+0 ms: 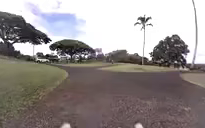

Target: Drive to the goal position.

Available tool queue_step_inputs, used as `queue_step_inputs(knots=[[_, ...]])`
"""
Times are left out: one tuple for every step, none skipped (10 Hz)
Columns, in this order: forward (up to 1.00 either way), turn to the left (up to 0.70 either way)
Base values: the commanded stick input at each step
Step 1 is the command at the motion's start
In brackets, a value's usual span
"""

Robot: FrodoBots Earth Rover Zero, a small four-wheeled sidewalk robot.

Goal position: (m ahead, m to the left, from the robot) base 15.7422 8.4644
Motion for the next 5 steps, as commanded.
queue_step_inputs(knots=[[0.7,0.08],[0.7,0.14],[0.7,0.09],[0.7,0.03],[0.7,0.0]])
